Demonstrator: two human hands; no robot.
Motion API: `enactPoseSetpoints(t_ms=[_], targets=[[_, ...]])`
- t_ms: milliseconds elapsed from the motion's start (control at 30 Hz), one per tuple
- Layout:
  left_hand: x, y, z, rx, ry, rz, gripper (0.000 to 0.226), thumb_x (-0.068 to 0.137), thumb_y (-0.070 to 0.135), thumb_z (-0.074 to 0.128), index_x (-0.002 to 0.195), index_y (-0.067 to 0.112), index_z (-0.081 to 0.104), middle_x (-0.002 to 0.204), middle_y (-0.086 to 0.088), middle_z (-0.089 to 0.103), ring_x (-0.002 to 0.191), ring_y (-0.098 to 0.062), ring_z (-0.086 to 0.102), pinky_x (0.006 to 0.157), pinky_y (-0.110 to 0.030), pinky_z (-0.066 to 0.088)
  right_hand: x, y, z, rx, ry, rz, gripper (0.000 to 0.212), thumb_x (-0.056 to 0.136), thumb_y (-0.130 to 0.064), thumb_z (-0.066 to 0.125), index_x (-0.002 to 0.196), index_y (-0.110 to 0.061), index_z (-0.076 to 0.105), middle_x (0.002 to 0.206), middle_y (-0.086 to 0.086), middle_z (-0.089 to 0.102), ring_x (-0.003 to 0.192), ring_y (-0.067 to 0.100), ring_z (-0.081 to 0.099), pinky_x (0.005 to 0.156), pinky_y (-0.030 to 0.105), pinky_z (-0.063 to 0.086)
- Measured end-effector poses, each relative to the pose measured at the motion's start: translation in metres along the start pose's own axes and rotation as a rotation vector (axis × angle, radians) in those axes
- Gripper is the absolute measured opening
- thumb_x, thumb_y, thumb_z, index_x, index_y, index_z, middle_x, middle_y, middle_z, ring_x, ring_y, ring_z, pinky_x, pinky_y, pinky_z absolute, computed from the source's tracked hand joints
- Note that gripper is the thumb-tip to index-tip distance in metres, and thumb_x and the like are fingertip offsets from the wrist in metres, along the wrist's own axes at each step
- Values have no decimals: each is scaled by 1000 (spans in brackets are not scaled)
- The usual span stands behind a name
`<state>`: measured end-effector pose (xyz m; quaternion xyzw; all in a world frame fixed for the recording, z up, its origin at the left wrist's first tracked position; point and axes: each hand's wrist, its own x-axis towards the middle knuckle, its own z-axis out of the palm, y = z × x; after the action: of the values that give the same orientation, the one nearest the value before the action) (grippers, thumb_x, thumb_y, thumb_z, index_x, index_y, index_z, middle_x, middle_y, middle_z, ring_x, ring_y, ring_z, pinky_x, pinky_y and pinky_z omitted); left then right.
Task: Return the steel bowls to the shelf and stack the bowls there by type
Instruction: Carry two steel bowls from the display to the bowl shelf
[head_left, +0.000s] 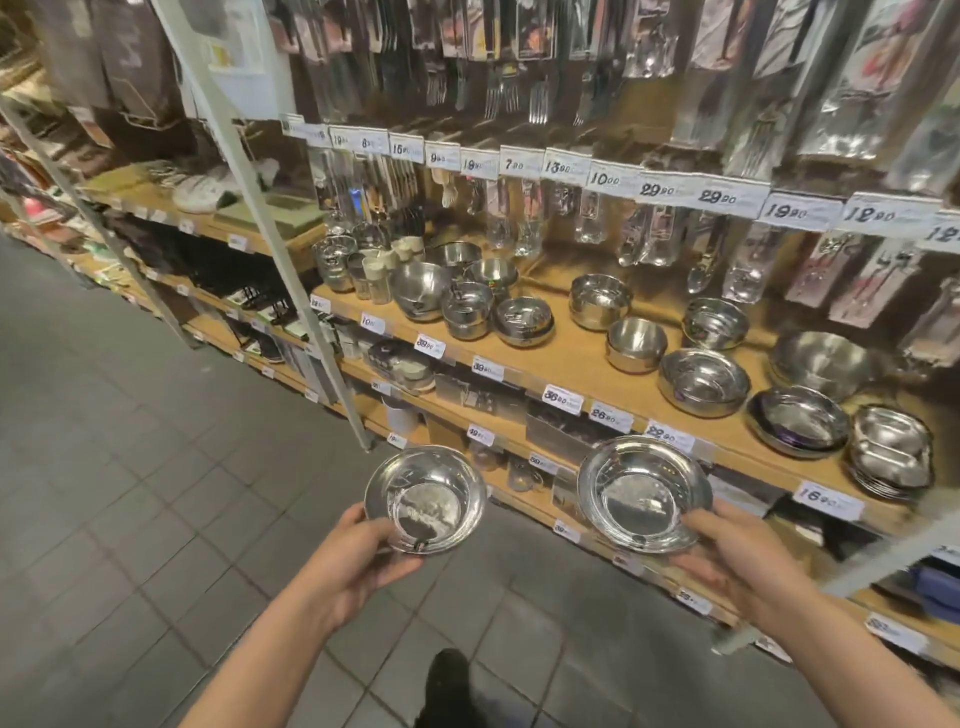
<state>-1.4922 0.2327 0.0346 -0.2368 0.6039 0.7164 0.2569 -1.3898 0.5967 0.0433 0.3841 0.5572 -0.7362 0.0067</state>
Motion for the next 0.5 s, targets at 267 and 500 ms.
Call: enactPoseSetpoints(t_ms=[267,500], targets=[[152,102,53,122,-197,-42,46,86,-16,56,124,9,53,97,-15,73,67,-22,74,52,-32,61,80,-47,63,114,159,-29,18,95,2,57,110,-4,66,100,19,76,77,29,72,56,32,61],[249,151,133,247,-314,-110,47,91,-9,57,135,6,47,104,-18,77,84,-29,78,58,-34,64,130,-83,88,194,263,-30,12,97,5,51,96,2,62,84,22,64,66,27,59,43,23,55]])
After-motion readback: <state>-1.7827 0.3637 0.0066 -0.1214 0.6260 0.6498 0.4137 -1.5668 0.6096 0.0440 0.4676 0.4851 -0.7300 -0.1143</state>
